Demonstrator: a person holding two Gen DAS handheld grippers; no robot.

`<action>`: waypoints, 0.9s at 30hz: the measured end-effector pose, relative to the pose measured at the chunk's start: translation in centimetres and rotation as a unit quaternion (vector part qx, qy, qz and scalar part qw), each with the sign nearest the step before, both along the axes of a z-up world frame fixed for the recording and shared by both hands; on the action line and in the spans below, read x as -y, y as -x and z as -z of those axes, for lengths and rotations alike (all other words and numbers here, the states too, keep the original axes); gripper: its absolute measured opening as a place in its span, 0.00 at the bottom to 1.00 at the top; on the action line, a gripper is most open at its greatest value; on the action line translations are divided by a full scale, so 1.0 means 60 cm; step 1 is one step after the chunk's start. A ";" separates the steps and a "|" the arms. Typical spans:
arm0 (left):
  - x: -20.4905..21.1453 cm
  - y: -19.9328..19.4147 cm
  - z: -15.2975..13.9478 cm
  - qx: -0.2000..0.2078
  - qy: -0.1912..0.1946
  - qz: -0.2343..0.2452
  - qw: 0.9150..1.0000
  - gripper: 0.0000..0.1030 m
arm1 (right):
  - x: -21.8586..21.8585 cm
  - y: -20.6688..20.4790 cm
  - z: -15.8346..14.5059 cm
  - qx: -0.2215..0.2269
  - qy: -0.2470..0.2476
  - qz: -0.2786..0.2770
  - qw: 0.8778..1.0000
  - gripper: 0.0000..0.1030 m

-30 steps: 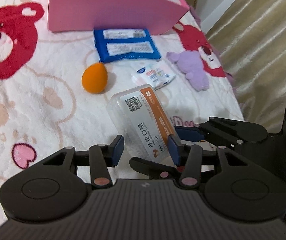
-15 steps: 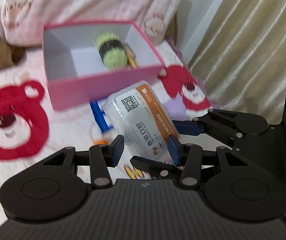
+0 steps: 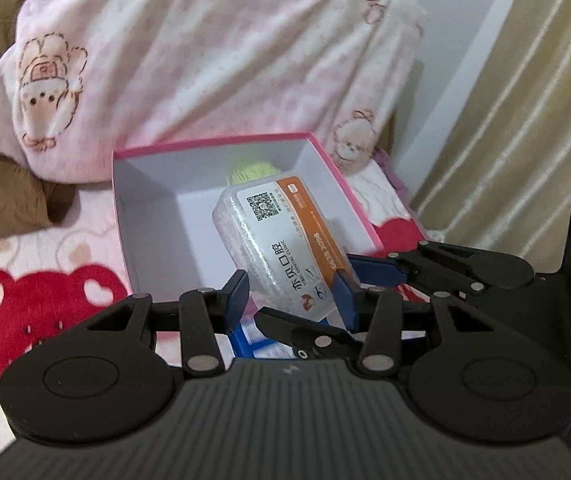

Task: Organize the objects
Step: 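Carry the medicine box with the left tool into the pink box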

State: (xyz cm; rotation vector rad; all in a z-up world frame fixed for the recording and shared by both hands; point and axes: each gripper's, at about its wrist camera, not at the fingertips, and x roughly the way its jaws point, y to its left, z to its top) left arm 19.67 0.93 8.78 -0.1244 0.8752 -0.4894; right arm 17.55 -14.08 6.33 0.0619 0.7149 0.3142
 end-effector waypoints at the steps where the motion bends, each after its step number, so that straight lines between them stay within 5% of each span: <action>1: 0.002 -0.021 0.006 -0.006 0.000 -0.003 1.000 0.44 | 0.004 -0.021 0.006 -0.002 0.003 0.000 1.000 0.65; 13: 0.021 -0.227 0.137 -0.093 0.005 -0.044 0.995 0.43 | 0.064 -0.218 0.130 -0.077 -0.058 0.029 0.995 0.65; 21: 0.021 -0.282 0.222 -0.145 0.034 -0.077 0.986 0.42 | 0.060 -0.282 0.198 -0.135 -0.041 0.058 0.988 0.65; 27: 0.032 -0.299 0.253 -0.172 0.021 -0.077 0.982 0.33 | 0.055 -0.306 0.229 -0.196 -0.022 0.061 0.978 0.66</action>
